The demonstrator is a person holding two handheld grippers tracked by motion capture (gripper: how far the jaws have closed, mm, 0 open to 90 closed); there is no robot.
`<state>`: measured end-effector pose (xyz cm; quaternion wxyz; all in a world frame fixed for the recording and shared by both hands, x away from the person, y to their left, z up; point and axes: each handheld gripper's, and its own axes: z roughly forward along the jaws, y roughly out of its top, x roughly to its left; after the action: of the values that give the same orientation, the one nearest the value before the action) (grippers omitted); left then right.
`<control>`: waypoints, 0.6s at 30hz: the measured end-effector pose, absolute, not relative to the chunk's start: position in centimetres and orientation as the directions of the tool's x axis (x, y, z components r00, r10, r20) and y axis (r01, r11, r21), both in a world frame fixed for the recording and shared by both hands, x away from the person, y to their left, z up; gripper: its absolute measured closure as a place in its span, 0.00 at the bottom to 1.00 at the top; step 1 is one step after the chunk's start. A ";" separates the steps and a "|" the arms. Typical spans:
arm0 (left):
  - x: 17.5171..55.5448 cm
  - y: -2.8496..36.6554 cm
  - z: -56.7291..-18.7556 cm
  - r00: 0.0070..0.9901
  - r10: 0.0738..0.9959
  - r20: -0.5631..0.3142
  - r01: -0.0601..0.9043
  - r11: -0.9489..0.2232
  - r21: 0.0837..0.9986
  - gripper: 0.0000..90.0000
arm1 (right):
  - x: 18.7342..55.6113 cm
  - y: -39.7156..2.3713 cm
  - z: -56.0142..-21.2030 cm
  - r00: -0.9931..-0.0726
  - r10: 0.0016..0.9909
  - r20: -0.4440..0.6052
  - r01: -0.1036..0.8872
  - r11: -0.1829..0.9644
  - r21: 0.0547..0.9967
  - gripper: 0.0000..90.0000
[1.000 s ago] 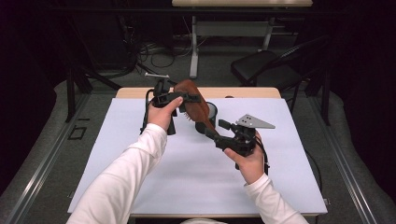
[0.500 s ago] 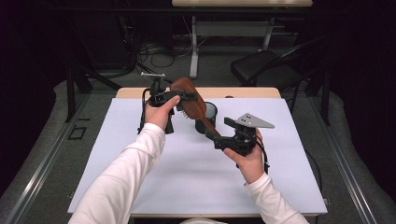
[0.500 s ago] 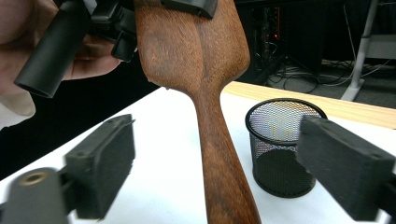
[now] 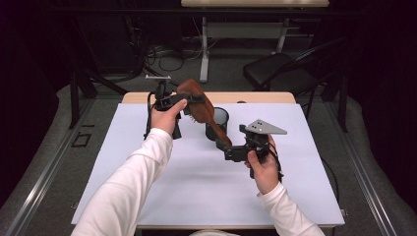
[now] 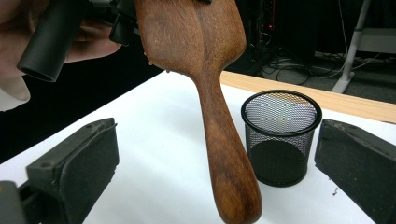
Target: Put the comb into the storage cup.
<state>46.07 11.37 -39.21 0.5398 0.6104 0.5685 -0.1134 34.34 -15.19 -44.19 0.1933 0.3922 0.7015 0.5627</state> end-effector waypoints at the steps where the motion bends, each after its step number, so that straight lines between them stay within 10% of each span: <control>1: 46.1 11.4 -39.2 0.326 0.573 -0.751 0.816 0.231 0.531 0.54 | 34.4 -15.2 -44.2 -0.618 0.767 0.171 0.335 0.060 0.940 0.00; 18: 47.2 11.7 -39.4 0.293 0.580 -0.760 0.805 0.279 0.523 0.54 | 34.3 -15.4 -44.1 -0.621 0.764 0.175 0.342 0.064 0.937 0.00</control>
<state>47.25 11.75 -39.45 0.5446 0.5917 0.5853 -0.1034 34.30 -15.36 -44.14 0.1880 0.3925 0.7046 0.5605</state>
